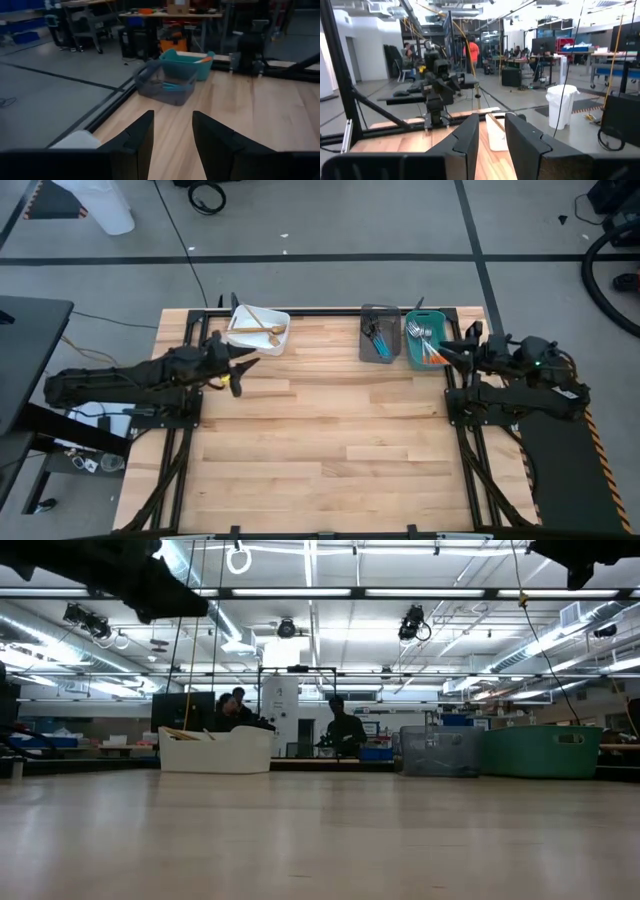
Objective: Sort silverware by color (type)
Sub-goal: Return to Home Position
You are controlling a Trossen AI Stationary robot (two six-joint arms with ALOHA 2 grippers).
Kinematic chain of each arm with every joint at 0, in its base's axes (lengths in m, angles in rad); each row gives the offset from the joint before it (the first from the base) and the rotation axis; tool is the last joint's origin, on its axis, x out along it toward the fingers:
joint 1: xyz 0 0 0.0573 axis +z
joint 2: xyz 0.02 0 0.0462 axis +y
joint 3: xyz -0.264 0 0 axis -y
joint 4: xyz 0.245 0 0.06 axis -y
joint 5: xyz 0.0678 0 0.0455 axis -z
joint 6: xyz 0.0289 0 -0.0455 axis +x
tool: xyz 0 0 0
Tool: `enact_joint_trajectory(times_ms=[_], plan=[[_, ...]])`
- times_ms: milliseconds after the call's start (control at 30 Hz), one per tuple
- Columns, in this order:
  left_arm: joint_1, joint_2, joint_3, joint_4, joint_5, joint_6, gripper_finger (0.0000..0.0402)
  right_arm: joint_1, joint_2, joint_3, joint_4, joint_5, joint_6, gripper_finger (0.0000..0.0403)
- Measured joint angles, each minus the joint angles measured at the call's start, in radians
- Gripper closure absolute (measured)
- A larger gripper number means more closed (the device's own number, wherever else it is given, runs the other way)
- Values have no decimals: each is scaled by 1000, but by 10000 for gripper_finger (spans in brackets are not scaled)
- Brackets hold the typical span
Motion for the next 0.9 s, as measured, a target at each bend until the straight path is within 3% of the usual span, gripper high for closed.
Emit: enact_joint_trajectory(times_ms=[133,333,500,667,900], plan=[[1,-91,-63,1,-28,-25,260,0,-1,-10,3,2,7,298],[-6,-219,-183,138,-30,-25,260,0,-1,-90,41,1,30,298],[-5,-303,-281,188,-92,1,260,0,-1,-192,129,-3,70,298],[-5,-400,-353,207,-114,1,260,0,-1,-210,258,29,174,298],[-4,-515,-444,241,-140,9,260,0,-1,-298,371,-2,159,298]])
